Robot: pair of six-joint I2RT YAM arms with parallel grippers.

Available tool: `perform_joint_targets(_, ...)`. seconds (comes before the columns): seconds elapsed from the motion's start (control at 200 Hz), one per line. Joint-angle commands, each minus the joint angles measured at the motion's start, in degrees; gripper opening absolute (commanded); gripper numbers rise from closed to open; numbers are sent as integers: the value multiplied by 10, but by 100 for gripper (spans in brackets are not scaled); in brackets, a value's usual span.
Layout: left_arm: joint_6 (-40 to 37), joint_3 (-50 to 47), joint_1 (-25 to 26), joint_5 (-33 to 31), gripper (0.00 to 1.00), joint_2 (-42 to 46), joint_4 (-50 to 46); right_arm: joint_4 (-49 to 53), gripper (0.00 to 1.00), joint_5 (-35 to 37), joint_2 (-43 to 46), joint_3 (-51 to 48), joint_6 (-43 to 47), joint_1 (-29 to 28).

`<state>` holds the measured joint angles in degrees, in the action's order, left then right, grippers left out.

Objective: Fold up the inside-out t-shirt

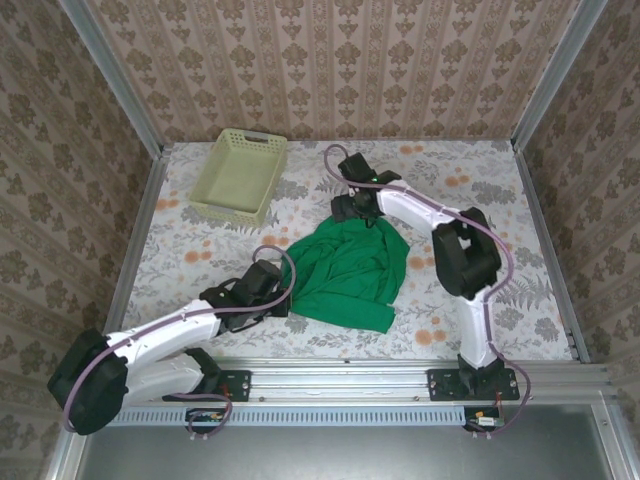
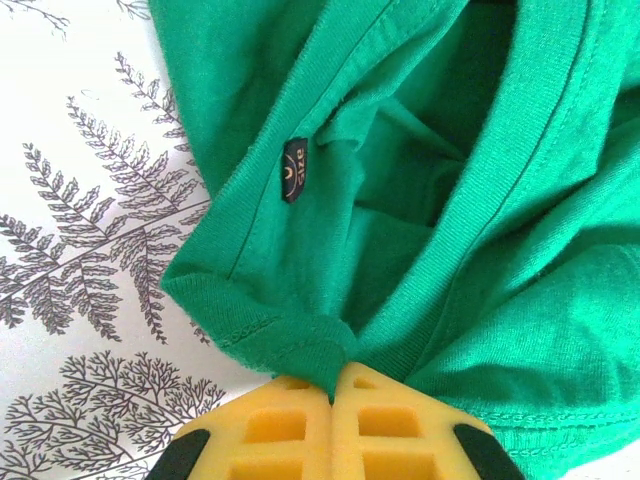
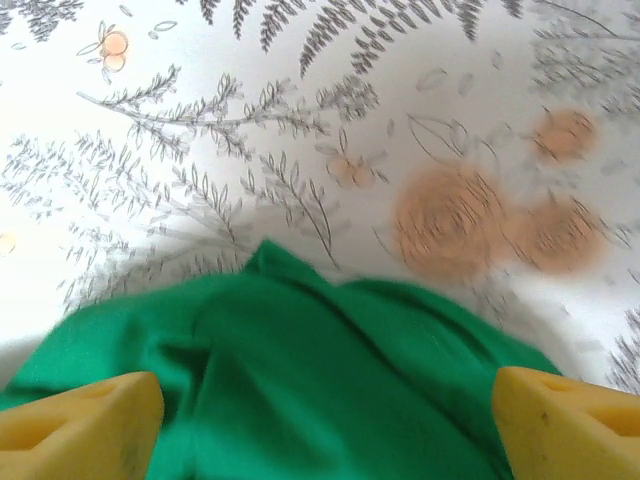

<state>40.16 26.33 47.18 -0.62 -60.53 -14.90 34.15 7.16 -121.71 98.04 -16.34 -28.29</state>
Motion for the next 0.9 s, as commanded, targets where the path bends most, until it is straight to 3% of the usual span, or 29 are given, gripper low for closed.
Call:
perform_joint_targets(0.0, 6, 1, -2, 0, 0, 16, -8, 66, 77, -12, -50, 55, 37, 3)
perform_joint_targets(0.095, -1, 15, -15, -2, 0, 13, -21, 72, 58, -32, -65, 72, 37, 9)
perform_joint_targets(0.29, -15, 67, -97, 60, 0, 32, -48, 65, 0, -58, -7, 68, 1, 70)
perform_joint_targets(0.47, -111, 201, -154, 67, 0, -3, -114, 34, 0, -32, 171, -26, -24, 132)
perform_joint_targets(0.635, -162, 307, -176, 36, 0, -22, -136, 0, 0, -15, 400, -199, -55, 144)
perform_joint_targets(0.785, -163, 308, -202, 17, 4, -41, -147, -31, 0, -56, 552, -402, -143, 129)
perform_joint_targets(0.895, -159, 277, -222, 14, 9, -66, -172, -73, 0, -65, 605, -545, -226, 63)
